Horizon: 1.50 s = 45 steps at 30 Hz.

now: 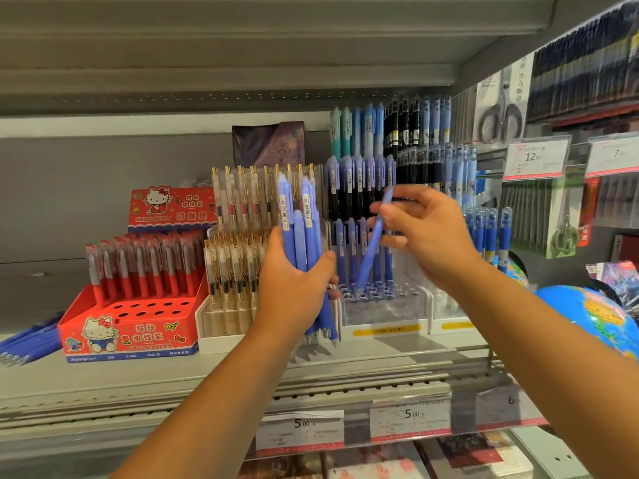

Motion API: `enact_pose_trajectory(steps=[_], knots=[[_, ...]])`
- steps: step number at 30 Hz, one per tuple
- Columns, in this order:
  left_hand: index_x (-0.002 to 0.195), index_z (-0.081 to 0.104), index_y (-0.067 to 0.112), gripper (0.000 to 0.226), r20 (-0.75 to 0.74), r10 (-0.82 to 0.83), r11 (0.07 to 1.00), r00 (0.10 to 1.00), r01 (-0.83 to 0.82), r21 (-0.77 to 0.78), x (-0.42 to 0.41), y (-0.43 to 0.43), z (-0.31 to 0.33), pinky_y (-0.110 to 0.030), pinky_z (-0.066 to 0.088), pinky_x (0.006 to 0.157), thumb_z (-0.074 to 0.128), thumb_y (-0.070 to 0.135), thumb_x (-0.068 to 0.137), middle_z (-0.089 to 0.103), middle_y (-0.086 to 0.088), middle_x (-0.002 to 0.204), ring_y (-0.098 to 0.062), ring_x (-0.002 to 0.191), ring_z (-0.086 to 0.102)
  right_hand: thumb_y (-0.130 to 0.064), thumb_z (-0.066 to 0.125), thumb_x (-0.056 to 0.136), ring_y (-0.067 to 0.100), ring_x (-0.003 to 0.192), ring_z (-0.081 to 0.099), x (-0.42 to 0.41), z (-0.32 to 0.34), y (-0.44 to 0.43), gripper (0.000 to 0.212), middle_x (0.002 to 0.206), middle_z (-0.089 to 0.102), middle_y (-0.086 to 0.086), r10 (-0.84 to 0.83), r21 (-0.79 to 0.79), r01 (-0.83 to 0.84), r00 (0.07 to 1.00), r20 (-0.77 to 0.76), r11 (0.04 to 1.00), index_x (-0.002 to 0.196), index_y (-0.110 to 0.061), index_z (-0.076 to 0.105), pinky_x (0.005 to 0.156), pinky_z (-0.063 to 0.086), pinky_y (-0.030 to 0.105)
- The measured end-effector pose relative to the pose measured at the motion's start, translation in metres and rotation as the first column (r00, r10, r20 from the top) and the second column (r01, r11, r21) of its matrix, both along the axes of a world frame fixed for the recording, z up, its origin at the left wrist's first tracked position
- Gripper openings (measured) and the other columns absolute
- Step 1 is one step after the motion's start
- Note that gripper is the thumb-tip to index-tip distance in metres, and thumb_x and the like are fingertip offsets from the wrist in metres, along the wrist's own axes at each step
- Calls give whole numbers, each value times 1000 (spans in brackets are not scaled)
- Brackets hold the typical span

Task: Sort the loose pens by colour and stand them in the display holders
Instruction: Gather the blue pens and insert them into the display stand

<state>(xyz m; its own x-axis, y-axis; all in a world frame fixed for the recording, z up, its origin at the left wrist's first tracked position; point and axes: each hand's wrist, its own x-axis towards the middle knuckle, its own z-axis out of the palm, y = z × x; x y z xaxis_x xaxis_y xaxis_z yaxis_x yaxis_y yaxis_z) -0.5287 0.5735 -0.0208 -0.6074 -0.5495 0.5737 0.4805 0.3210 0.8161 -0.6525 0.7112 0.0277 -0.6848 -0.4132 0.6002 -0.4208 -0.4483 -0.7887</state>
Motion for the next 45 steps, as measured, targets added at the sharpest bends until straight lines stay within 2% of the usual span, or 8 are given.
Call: enact_pose_trajectory(steps=[7, 14, 18, 22, 29, 35, 40, 45], knots=[[149, 34, 19, 67, 19, 0, 1000, 1000, 0, -23, -2, -1, -2, -31, 59, 56, 68, 14, 92, 61, -20, 114, -16, 59, 66, -13, 64, 94, -3, 71, 60, -13, 8, 9, 26, 88, 61, -9, -536, 65, 650, 675, -507, 757, 115, -22, 52, 59, 50, 17], [146, 37, 19, 62, 33, 21, 999, 999, -19, -32, -2, 1, -1, -30, 57, 55, 68, 14, 92, 61, -16, 104, -15, 59, 65, -5, 55, 97, 19, 71, 51, -13, -7, -6, 23, 83, 51, -2, -514, 203, 775, 565, -645, 598, 118, -12, 46, 56, 37, 35], [139, 44, 19, 53, 33, 31, 999, 999, -30, -29, 0, 2, -2, -29, 57, 54, 68, 13, 92, 62, -11, 91, -15, 59, 65, 7, 52, 94, 29, 79, 62, -15, -10, -10, 38, 94, 64, 14, -438, 334, 835, 522, -732, 437, 130, -2, 43, 60, 51, 44], [137, 45, 17, 50, 35, 31, 999, 999, -30, -31, 1, 3, -1, -29, 58, 54, 68, 13, 92, 62, -7, 89, -14, 59, 65, 9, 54, 93, 26, 62, 50, -17, -9, -11, 46, 93, 64, 23, -394, 382, 880, 469, -791, 282, 136, 7, 38, 55, 42, 37], [133, 48, 18, 46, 44, 13, 999, 999, -12, -35, 2, 4, 0, -29, 58, 55, 68, 13, 92, 63, -6, 85, -12, 59, 65, 9, 52, 93, 16, 47, 35, -19, -16, -12, 17, 59, 39, 4, -295, 466, 869, 495, -817, 166, 85, -6, 49, 47, 31, 31], [133, 47, 18, 51, 51, -12, 999, 999, 14, -33, 4, 5, -1, -29, 58, 55, 72, 17, 89, 65, -7, 91, -13, 62, 66, -23, 51, 101, 17, 49, 48, -15, -25, -14, 28, 63, 50, 1, -499, 343, 844, 525, -690, 414, 123, -6, 47, 40, 31, 29], [134, 46, 17, 60, 56, -4, 997, 998, 8, -75, 2, 7, 1, -23, 56, 53, 77, 22, 82, 65, -5, 99, -10, 63, 68, -22, 60, 95, 18, 45, 60, 17, -17, -17, 9, 74, 67, 12, -209, 248, 280, 938, -275, 928, 99, -16, 65, 40, 46, 28], [133, 48, 21, 60, 43, -1, 995, 999, 5, -101, 1, 5, 0, -15, 56, 59, 78, 18, 82, 65, 7, 104, 1, 79, 68, -16, 68, 91, 15, 63, 65, 34, -14, -24, 14, 89, 72, 6, 88, 286, -27, 976, -201, 958, 104, -20, 70, 51, 51, 25]])
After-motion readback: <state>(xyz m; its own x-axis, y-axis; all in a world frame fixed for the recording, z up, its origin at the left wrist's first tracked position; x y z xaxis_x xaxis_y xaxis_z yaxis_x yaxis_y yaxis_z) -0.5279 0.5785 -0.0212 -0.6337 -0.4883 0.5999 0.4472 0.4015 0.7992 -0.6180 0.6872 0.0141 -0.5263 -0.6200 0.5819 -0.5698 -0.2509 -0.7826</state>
